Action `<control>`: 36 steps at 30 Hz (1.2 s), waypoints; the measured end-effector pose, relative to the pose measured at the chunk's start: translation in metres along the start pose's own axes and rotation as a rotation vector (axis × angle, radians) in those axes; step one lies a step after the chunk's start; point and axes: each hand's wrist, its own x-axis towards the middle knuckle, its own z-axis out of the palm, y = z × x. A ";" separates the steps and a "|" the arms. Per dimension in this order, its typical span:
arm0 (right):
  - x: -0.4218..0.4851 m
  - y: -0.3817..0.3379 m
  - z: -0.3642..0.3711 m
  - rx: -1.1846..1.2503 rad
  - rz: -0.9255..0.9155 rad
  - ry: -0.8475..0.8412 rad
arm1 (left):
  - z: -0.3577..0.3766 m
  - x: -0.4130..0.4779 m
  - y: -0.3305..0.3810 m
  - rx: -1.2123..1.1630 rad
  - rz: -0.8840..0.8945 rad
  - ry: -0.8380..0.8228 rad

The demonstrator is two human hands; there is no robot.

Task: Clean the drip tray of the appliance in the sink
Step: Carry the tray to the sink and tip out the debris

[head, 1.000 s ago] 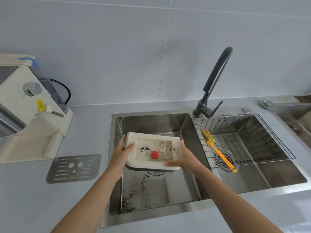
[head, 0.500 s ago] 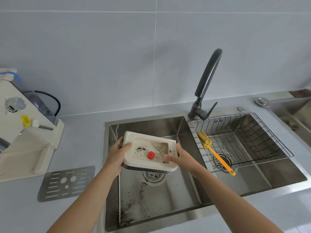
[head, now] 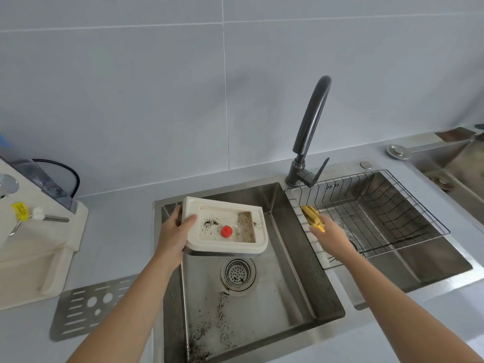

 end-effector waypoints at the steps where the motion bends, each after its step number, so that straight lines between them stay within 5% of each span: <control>1: 0.000 0.006 -0.004 -0.045 0.038 0.001 | 0.001 0.001 0.000 -0.004 0.004 0.001; 8: 0.007 0.029 -0.015 -0.162 0.127 -0.048 | 0.018 0.001 0.004 -0.005 0.007 -0.006; 17: 0.033 0.036 -0.024 -0.155 -0.008 -0.189 | 0.056 -0.014 0.005 -0.045 0.012 0.115; 23: 0.024 0.015 -0.006 -0.062 -0.256 -0.428 | 0.076 -0.027 0.000 -0.033 0.018 0.193; 36: 0.018 0.004 0.024 0.181 -0.296 -0.565 | 0.089 -0.026 0.004 0.170 -0.145 0.222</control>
